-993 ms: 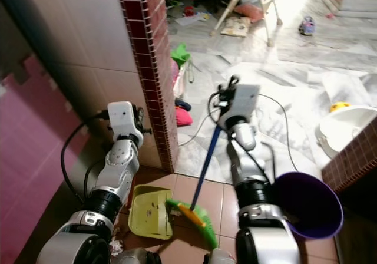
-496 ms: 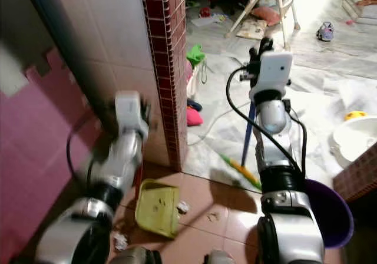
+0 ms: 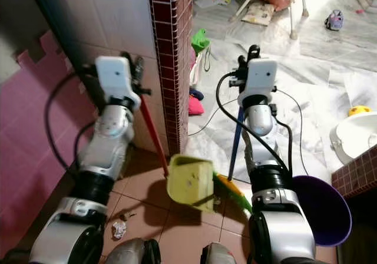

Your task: Sweep floor

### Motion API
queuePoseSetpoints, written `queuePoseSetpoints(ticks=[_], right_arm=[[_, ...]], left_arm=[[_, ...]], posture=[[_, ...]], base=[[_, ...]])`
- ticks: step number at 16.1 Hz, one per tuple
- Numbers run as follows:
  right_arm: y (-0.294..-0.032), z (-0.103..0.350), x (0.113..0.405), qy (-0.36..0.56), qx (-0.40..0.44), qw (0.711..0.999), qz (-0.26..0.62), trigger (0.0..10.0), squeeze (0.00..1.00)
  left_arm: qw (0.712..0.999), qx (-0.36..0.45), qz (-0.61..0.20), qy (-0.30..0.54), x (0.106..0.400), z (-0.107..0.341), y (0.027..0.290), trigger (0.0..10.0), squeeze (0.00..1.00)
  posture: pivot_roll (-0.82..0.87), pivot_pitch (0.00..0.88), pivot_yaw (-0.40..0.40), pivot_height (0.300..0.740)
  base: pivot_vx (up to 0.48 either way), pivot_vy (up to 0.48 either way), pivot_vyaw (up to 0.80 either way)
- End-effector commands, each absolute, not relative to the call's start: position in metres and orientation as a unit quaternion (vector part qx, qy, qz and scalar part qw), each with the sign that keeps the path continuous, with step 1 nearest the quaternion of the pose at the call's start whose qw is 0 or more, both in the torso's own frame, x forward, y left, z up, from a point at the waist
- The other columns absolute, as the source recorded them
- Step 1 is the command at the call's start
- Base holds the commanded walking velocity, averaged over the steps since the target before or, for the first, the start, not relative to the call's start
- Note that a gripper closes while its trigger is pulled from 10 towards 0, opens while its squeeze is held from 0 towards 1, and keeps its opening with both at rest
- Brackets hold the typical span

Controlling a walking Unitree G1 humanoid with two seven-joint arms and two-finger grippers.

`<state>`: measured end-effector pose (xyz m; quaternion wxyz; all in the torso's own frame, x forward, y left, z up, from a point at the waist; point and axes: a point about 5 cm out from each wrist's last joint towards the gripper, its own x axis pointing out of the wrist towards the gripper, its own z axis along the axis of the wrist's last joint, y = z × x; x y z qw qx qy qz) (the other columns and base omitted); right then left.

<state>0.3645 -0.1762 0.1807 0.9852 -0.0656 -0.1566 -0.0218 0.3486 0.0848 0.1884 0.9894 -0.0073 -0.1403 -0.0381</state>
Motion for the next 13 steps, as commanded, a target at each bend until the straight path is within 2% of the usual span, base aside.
queuePoseSetpoints(ticks=[1,4,8,10,13], right_arm=[[-0.173,0.198,0.366,-0.199,-0.072,0.977,-0.016,10.0,0.00],[-0.174,0.196,0.367,-0.198,-0.076,0.977,-0.016,10.0,0.00],[-0.169,0.189,0.363,-0.195,-0.080,0.978,-0.012,10.0,0.00],[-0.167,0.183,0.360,-0.188,-0.084,0.979,-0.013,10.0,0.00],[-0.171,0.170,0.359,-0.148,-0.077,0.985,-0.033,10.0,0.00]], left_arm=[[0.986,0.016,-0.038,-0.162,0.346,0.198,0.089,10.0,0.00],[0.979,0.086,-0.034,-0.179,0.335,0.197,0.100,10.0,0.00],[0.987,0.117,-0.035,-0.103,0.329,0.147,0.105,10.0,0.00],[0.995,0.079,-0.032,-0.050,0.327,0.118,0.096,10.0,0.00],[0.999,0.035,-0.035,-0.022,0.331,0.104,0.078,10.0,0.00]], posture=[[-0.08,0.000,0.005,0.740],[-0.07,0.000,0.009,0.740],[-0.09,0.000,0.017,0.740],[-0.11,0.000,0.018,0.740],[-0.13,0.000,0.018,0.740]], base=[[0.000,0.000,0.00],[0.000,0.000,0.00],[0.000,0.000,0.00],[0.000,0.000,0.00],[0.000,0.000,0.00]])
